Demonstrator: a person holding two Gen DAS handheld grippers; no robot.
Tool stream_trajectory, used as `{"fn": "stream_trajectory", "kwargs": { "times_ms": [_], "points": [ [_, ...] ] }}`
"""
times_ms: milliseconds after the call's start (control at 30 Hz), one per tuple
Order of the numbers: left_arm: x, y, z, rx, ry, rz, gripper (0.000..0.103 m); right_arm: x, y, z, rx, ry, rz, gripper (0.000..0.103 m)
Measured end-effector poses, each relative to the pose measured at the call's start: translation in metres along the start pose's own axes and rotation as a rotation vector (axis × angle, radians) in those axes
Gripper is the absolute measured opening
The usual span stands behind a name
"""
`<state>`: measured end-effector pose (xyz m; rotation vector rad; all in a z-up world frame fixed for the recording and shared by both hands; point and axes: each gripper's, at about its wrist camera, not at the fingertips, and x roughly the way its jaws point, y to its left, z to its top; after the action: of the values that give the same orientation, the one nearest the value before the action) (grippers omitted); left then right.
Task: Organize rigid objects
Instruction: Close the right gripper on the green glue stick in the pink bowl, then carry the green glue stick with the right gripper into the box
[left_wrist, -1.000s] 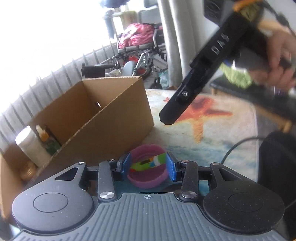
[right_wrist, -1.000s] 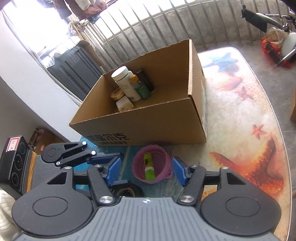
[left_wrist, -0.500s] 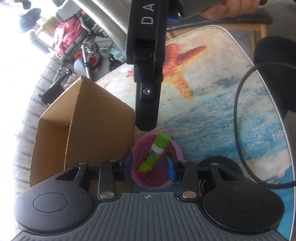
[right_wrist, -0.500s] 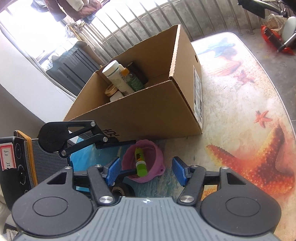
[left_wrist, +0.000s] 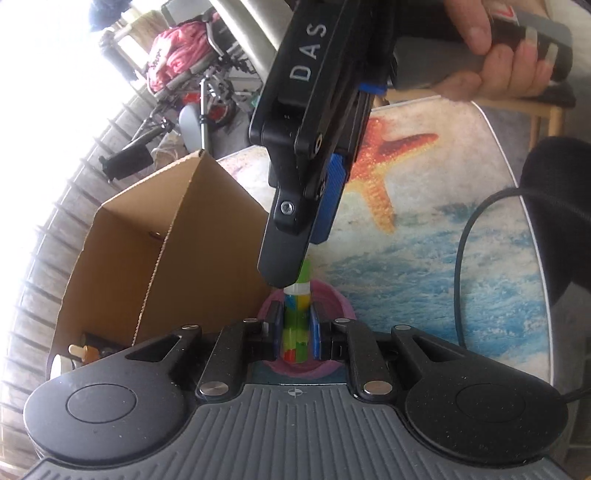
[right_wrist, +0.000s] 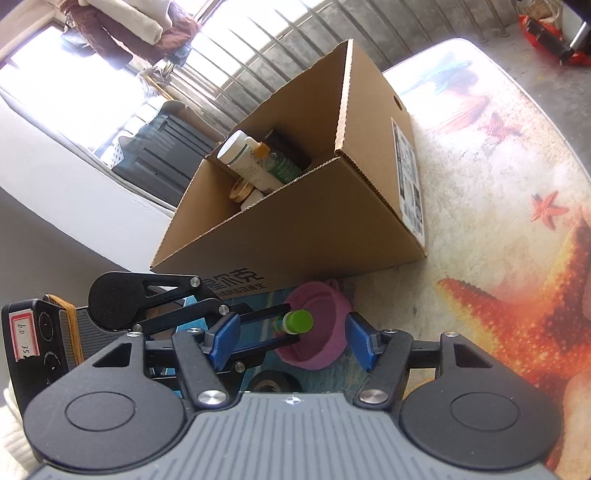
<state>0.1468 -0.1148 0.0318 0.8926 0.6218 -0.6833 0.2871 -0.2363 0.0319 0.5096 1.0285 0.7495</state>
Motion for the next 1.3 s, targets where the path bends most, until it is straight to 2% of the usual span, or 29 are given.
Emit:
{"fn": "stream_trajectory", "kwargs": {
  "times_ms": [67, 133, 167, 200, 400, 500, 600, 733, 833, 933, 1033, 1100, 1167, 1300],
  "points": [
    [-0.007, 0.002, -0.002, -0.058, -0.028, 0.008, 0.014, 0.000, 0.006, -0.001, -0.008, -0.031, 0.009, 0.064],
    [-0.016, 0.005, -0.004, -0.130, -0.074, 0.040, 0.014, -0.002, 0.013, -0.001, -0.029, -0.061, 0.040, 0.050],
    [-0.020, 0.005, -0.003, -0.160, -0.093, 0.048, 0.014, -0.003, 0.018, -0.001, -0.043, -0.064, 0.054, 0.028],
    [-0.025, 0.008, -0.004, -0.188, -0.116, 0.068, 0.014, -0.006, 0.025, 0.000, -0.063, -0.084, 0.051, 0.017],
    [-0.071, 0.028, -0.005, -0.275, -0.243, 0.177, 0.014, -0.027, 0.081, 0.018, -0.202, -0.164, 0.087, 0.017],
    [-0.080, 0.054, -0.004, -0.290, -0.248, 0.219, 0.014, -0.022, 0.110, 0.042, -0.280, -0.171, 0.077, 0.017],
    [-0.070, 0.084, -0.006, -0.312, -0.214, 0.237, 0.014, -0.005, 0.123, 0.071, -0.305, -0.156, 0.057, 0.017],
    [-0.037, 0.131, -0.016, -0.393, -0.132, 0.171, 0.014, 0.037, 0.125, 0.107, -0.289, -0.094, 0.006, 0.017],
    [-0.006, 0.160, -0.028, -0.463, -0.076, 0.104, 0.014, 0.069, 0.125, 0.125, -0.300, -0.047, -0.066, 0.018],
    [0.017, 0.179, -0.037, -0.502, -0.041, 0.071, 0.014, 0.098, 0.123, 0.137, -0.315, -0.007, -0.140, 0.018],
    [0.034, 0.195, -0.047, -0.537, -0.007, 0.033, 0.014, 0.116, 0.112, 0.146, -0.277, 0.022, -0.155, 0.018],
    [0.046, 0.200, -0.055, -0.571, 0.021, -0.013, 0.014, 0.130, 0.109, 0.150, -0.305, 0.074, -0.185, 0.017],
    [0.054, 0.199, -0.059, -0.550, 0.046, -0.019, 0.015, 0.141, 0.106, 0.151, -0.304, 0.129, -0.210, 0.017],
    [0.069, 0.199, -0.062, -0.518, 0.112, -0.028, 0.015, 0.161, 0.108, 0.147, -0.349, 0.175, -0.277, 0.017]
  ]
}}
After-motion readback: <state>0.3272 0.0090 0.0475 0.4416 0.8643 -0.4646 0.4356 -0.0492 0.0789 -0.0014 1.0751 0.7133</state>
